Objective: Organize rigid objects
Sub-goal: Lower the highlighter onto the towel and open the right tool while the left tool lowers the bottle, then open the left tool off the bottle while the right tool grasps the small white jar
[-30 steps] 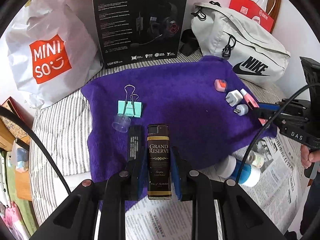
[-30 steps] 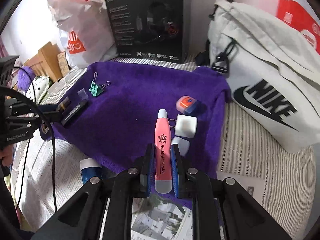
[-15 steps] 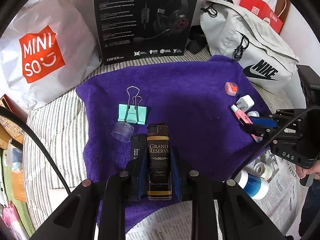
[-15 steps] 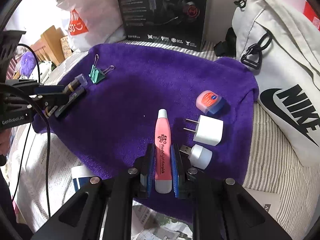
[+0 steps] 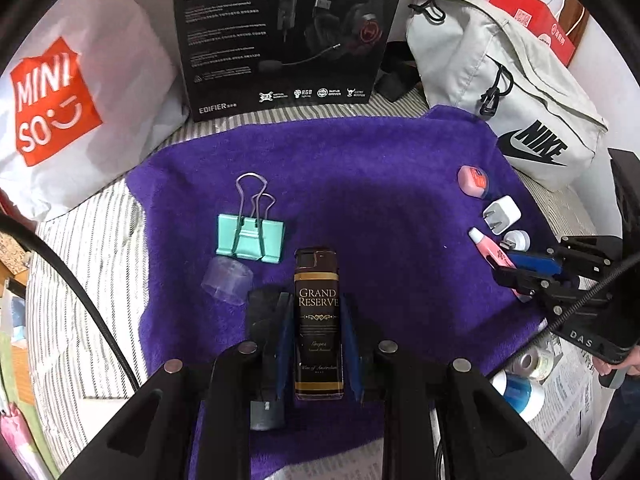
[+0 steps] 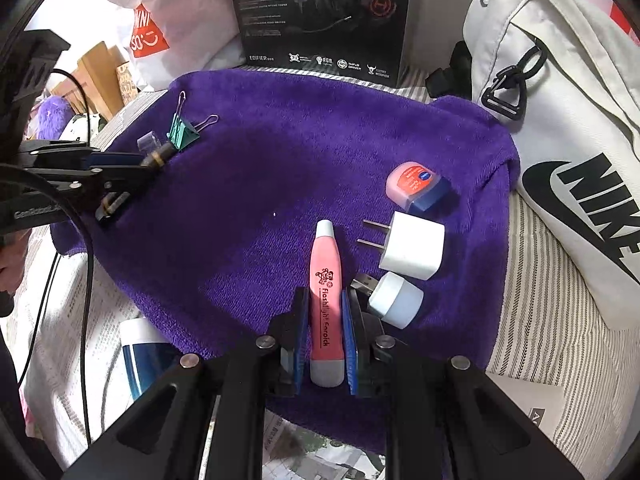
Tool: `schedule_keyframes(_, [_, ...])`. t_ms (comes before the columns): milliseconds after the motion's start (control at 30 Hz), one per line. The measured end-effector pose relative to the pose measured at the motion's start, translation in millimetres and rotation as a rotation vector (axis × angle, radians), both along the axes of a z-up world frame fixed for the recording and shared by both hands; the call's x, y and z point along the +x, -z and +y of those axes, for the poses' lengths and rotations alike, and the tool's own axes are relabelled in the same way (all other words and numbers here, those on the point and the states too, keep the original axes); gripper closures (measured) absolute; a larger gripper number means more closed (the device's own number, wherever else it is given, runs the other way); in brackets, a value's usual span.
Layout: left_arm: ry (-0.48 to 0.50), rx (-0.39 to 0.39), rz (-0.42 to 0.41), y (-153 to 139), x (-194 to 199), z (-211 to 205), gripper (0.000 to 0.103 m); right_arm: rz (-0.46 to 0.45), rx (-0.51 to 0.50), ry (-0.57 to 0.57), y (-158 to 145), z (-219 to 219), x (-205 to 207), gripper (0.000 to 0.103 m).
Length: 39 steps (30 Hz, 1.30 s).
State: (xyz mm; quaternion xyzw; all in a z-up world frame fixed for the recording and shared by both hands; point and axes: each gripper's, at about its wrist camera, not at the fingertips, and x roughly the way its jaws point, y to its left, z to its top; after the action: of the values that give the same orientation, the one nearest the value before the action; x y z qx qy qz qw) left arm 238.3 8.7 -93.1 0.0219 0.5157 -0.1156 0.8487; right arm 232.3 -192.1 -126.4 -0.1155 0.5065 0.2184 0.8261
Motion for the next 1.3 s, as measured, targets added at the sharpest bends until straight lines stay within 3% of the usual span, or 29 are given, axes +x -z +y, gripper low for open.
schedule_keyframes(300, [0.006,0.015,0.007,2,21,-10,0.08,0.001,0.011,-0.016,0,-2,1,0.086])
schedule_keyframes(467, [0.016,0.032,0.015,5,28,-14,0.08,0.014,0.038,-0.025,-1,-4,0,0.068])
schedule_keyframes(867, [0.032,0.091,0.0,10,27,-21,0.08,-0.021,0.071,0.038,-27,-15,-25,0.067])
schedule_keyframes(967, [0.034,0.084,0.001,11,23,-21,0.075,0.003,0.108,0.059,-32,-24,-34,0.067])
schedule_keyframes(1100, [0.035,0.073,0.006,12,18,-22,0.061,-0.006,0.115,0.087,-37,-35,-49,0.066])
schedule_keyframes(1300, [0.012,0.061,0.005,7,7,-20,0.059,0.0,0.12,0.097,-38,-42,-72,0.066])
